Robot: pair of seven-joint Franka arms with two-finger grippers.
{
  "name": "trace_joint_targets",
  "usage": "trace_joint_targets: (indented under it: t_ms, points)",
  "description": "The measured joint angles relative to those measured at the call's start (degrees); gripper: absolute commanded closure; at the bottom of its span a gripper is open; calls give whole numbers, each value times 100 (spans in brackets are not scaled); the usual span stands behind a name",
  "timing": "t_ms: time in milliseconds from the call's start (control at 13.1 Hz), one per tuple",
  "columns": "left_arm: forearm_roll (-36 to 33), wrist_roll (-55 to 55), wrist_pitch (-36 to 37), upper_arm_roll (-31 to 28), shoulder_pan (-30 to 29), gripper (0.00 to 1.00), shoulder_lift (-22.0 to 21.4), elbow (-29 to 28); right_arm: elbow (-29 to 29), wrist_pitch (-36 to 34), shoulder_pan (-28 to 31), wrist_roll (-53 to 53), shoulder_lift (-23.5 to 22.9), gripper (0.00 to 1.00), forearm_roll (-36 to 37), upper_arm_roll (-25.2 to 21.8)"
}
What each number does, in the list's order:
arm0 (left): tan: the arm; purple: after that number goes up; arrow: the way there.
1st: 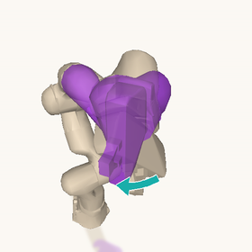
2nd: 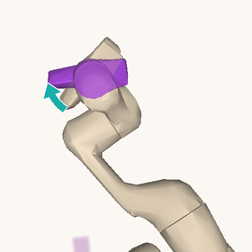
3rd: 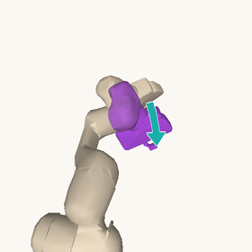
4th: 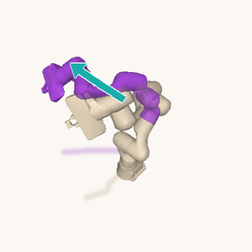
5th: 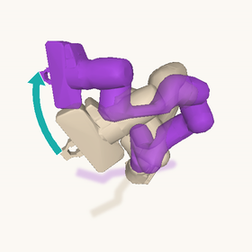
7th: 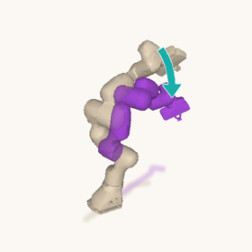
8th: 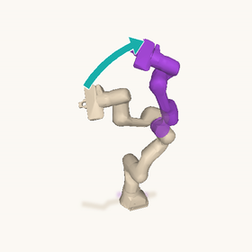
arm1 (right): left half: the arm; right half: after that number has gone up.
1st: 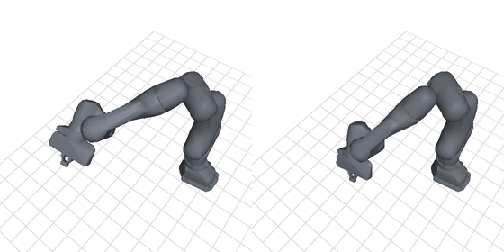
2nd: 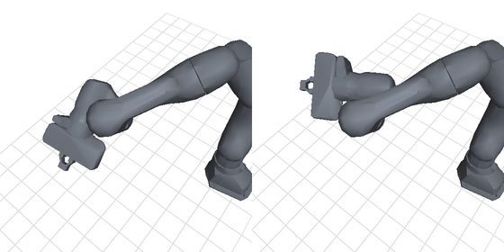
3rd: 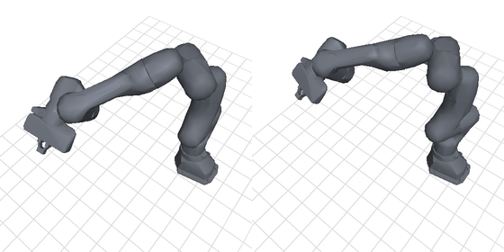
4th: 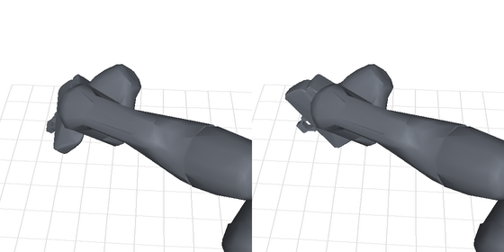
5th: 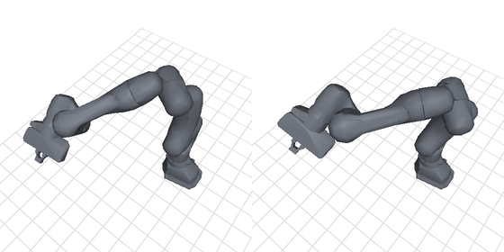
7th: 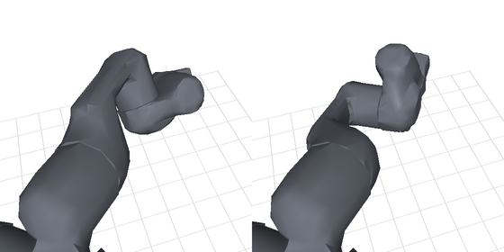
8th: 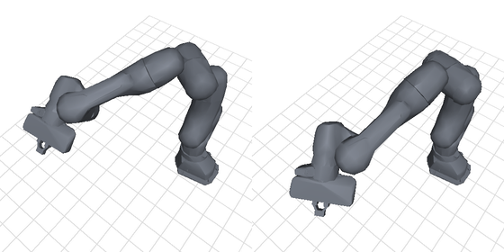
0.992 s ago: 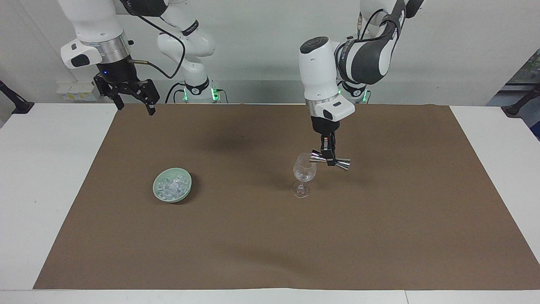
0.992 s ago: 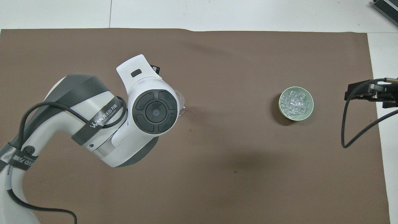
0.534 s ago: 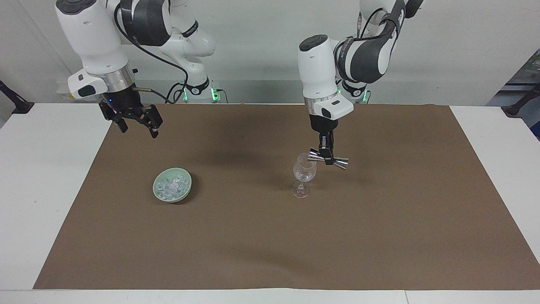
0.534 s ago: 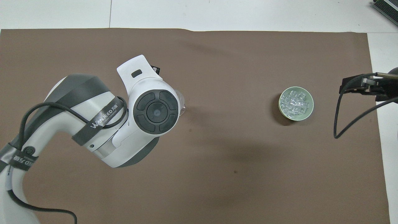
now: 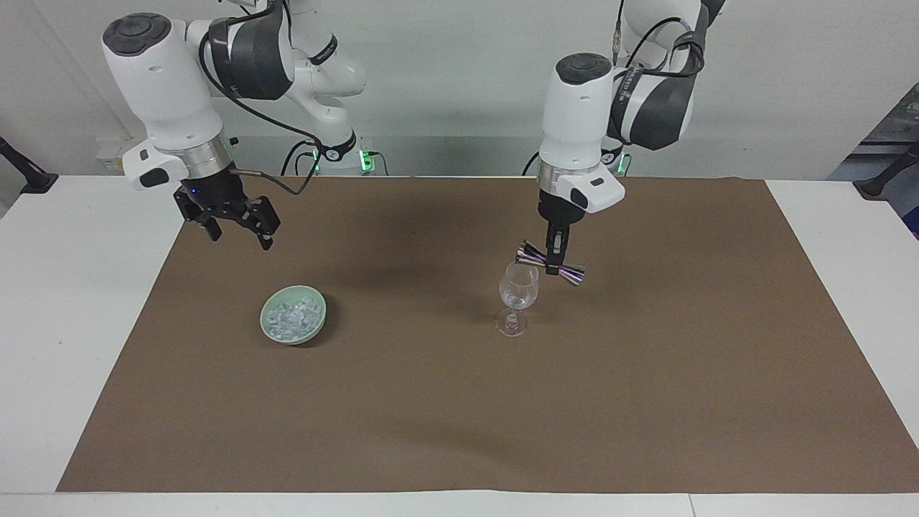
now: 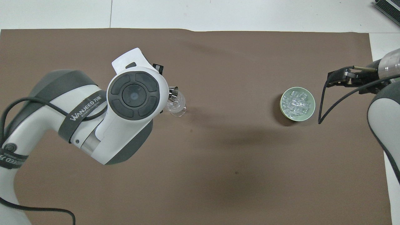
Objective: Pour wine and add ice with both arms
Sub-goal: 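Carry the cup back with the left gripper while the right gripper reaches ice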
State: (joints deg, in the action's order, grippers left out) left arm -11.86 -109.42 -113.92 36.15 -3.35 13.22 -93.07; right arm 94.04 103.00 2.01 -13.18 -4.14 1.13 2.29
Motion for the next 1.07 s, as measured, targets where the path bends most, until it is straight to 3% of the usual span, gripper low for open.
trace_joint_targets:
  t_ms: [916, 1068]
  points:
    - [3979, 2497, 979, -2452, -158, 100, -408, 9, 793, 1073, 0, 591, -409, 0, -48, -4]
    - [4372, 2771, 1140, -2798, -222, 100, -414, -107, 908, 1227, 0, 598, -432, 0, -48, -4]
